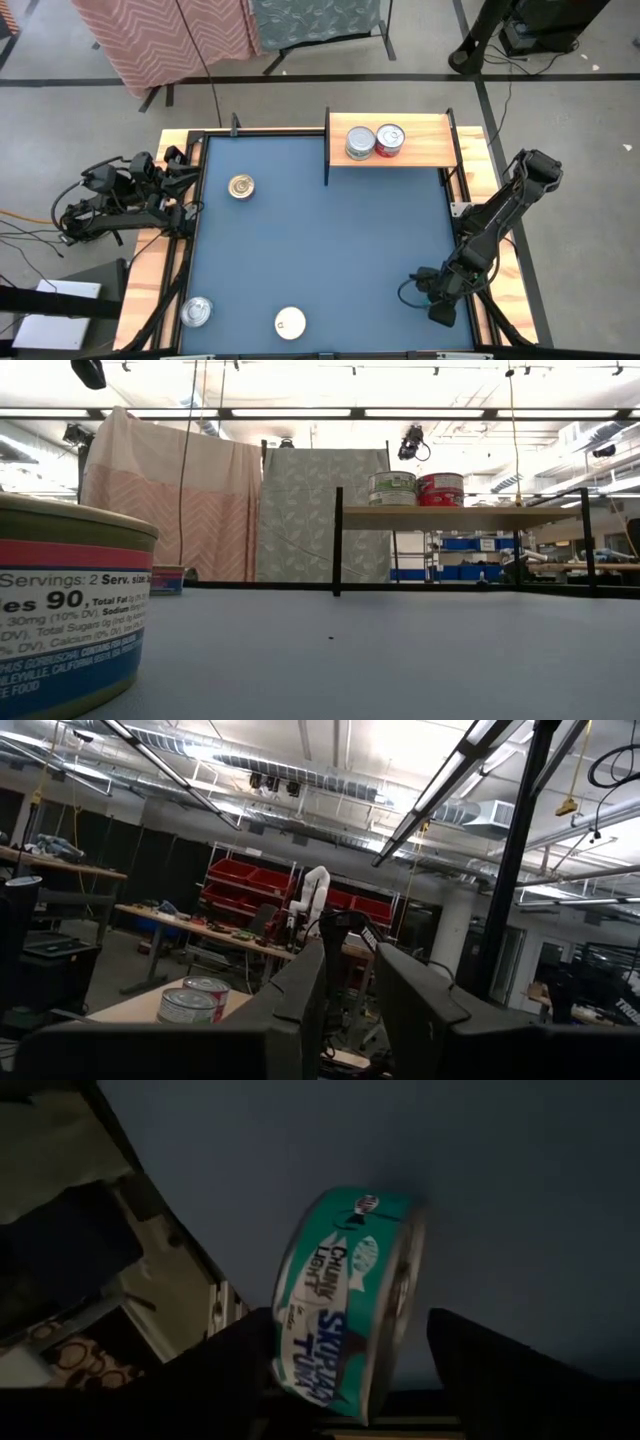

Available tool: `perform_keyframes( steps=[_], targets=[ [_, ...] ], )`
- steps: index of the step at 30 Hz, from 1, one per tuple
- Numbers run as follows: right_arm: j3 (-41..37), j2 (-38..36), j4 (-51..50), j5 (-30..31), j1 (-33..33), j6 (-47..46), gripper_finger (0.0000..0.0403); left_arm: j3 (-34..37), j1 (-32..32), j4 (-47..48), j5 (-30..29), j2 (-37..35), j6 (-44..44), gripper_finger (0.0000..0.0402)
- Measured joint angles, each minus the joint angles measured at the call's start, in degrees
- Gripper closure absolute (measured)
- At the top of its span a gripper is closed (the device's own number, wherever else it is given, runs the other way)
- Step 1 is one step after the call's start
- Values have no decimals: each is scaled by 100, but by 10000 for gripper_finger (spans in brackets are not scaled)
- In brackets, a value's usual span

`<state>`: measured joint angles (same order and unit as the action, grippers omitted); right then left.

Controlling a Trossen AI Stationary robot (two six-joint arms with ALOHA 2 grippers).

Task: Stack canned seafood by type on shelf
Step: Put the right green-blue tuna can on the shelf

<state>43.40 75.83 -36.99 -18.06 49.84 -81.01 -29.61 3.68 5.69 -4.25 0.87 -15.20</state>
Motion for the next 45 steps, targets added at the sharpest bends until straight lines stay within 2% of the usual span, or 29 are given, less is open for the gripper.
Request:
perform_keyframes(
  steps=[14, 32, 45],
  targets=[
    [-127, 0, 174, 169, 40, 0, 148, 0, -2, -7, 0, 0, -2, 307],
    [-357, 0, 434, 168, 46, 12, 258, 0, 0, -28, 0, 2, -4, 307],
    [-357, 0, 650, 4, 46, 17, 258, 0, 0, -31, -4, 2, -3, 307]
  ],
)
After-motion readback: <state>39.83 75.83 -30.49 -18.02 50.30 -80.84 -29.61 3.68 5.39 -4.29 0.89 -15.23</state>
